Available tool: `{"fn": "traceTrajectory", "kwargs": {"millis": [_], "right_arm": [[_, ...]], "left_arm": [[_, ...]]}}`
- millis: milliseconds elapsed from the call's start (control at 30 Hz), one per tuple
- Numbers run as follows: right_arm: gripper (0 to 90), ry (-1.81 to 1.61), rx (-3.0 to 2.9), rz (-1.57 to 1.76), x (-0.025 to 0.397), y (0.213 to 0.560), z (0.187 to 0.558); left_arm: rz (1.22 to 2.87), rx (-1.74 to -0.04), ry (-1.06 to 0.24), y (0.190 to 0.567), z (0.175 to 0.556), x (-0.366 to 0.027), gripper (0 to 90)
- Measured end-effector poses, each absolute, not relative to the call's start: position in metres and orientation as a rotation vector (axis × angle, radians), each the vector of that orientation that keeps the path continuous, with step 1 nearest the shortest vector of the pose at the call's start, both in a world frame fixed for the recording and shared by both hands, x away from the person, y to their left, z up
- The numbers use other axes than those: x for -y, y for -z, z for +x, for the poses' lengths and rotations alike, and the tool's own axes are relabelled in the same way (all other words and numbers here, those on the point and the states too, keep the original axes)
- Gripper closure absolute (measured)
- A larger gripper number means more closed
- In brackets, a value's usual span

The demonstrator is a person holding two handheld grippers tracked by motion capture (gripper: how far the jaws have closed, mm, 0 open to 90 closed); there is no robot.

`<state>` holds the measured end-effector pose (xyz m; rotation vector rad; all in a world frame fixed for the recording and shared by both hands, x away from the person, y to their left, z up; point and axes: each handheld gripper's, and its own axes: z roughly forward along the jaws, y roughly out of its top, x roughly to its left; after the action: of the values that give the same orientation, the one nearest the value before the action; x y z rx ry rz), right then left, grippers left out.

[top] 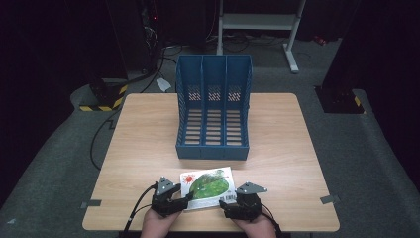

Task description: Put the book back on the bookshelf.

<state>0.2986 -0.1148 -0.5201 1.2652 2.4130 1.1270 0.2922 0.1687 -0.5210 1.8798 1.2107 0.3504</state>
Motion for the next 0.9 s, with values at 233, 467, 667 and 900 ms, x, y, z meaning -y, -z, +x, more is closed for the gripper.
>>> {"fn": "traceTrajectory", "kwargs": {"millis": [233, 467, 667, 900], "right_arm": [[19.9, -1.12, -2.419, 1.276, 0.113, 0.52, 0.297], [18.3, -1.107, -2.428, 1.249, 0.112, 0.519, 0.295], [17.2, -1.092, -2.434, 1.222, 0.111, 0.519, 0.292], [17.4, -1.057, -2.435, 1.193, 0.11, 0.521, 0.289]], "left_arm": [[1.849, -1.188, -0.359, 0.514, 0.289, -0.17, 39.0], [1.819, -1.151, -0.397, 0.507, 0.286, -0.171, 40.1], [1.793, -1.126, -0.419, 0.503, 0.284, -0.171, 41.2], [1.775, -1.103, -0.433, 0.499, 0.282, -0.172, 42.1]]}}
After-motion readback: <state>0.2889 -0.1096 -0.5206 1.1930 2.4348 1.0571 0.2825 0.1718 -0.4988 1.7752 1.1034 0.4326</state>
